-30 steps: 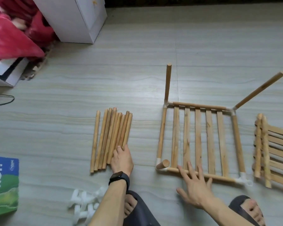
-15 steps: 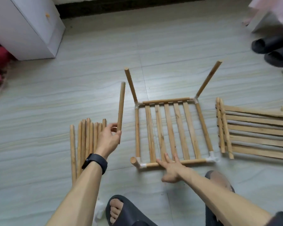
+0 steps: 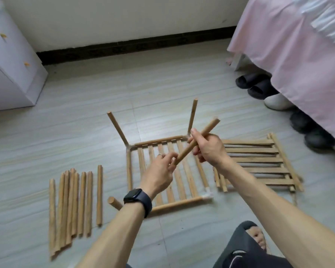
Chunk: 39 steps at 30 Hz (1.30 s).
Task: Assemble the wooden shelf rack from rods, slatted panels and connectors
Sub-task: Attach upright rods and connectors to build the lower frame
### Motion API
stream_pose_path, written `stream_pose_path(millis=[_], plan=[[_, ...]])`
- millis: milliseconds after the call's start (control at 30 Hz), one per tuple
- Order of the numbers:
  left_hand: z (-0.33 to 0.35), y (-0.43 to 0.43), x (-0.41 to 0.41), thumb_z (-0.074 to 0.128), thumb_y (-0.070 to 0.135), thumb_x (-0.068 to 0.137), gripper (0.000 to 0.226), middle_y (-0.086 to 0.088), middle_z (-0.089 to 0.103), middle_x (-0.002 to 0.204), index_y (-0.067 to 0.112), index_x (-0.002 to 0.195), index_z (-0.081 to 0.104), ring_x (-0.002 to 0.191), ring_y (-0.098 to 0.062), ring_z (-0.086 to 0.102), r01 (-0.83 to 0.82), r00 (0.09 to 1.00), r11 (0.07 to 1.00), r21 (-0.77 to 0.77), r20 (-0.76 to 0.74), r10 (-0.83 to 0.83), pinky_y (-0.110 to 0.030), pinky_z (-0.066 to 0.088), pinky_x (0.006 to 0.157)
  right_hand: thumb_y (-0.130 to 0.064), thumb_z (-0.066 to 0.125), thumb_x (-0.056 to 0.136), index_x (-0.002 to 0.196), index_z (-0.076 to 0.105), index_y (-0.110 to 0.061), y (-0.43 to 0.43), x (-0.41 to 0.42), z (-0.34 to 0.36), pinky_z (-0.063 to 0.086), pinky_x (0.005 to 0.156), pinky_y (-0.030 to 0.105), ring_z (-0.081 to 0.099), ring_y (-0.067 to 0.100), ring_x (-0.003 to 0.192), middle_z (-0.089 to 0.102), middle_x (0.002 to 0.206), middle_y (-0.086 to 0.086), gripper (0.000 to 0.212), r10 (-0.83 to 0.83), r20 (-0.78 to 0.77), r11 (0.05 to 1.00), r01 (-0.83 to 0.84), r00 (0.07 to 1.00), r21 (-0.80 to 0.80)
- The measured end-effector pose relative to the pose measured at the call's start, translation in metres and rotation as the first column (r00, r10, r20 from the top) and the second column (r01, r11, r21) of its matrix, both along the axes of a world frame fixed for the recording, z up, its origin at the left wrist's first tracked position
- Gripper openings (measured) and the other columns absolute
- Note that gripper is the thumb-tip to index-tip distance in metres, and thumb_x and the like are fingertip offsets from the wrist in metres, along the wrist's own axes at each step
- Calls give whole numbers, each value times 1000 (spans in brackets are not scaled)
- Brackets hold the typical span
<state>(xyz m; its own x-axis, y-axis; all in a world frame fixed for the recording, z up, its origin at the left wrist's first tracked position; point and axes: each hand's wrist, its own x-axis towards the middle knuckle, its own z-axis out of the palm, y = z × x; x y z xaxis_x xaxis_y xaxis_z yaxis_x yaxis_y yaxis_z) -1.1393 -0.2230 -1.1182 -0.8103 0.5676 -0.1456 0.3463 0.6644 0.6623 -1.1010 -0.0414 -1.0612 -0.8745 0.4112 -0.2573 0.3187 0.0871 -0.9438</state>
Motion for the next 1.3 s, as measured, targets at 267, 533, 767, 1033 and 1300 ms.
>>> stream_pose_path(millis=[267, 533, 767, 1033, 1300], plan=[[-105, 41, 65, 45, 22, 103, 46, -7, 44, 148, 23, 148, 39, 129, -31, 48, 227, 960, 844, -486, 260, -108, -45, 47, 103, -61, 39, 84, 56, 65, -15, 64, 84, -68, 50, 57, 29, 63, 6, 54, 66, 53, -12, 59, -125, 220, 826, -21, 967, 563], [-155, 39, 85, 25, 8, 104, 74, 9, -3, 170, 55, 155, 0, 149, -50, 6, 203, 964, 724, -659, 264, -29, -75, 20, 110, -48, 45, 95, 59, 58, -20, 93, 121, -120, 52, 57, 33, 64, 8, 58, 66, 57, -7, 48, -196, 80, 844, 127, 977, 522], [-165, 48, 83, 21, -13, 90, 96, 8, -1, 169, 57, 154, 7, 147, -53, 6, 164, 971, 693, -702, 240, 13, -80, 16, 106, -45, 44, 96, 69, 51, -23, 88, 125, -133, 43, 55, 12, 61, 9, 60, 61, 55, -10, 35, -153, -34, 827, 146, 988, 543], [-167, 50, 86, 27, -2, 101, 83, 8, 0, 169, 57, 154, 5, 147, -52, 9, 164, 974, 670, -724, 228, 9, -79, 20, 107, -23, 51, 93, 77, 60, -12, 43, 130, -142, 39, 44, 30, 54, 21, 50, 56, 58, -2, 22, 268, -179, 513, 17, 946, 858], [-169, 49, 88, 25, 5, 104, 75, 8, 1, 169, 57, 154, 3, 146, -53, 10, 157, 978, 663, -732, 206, -3, -77, 24, 106, -24, 52, 96, 80, 66, -5, 30, 142, -148, 42, 43, 34, 52, 23, 48, 53, 57, 2, 28, 392, -148, 422, -34, 908, 906]])
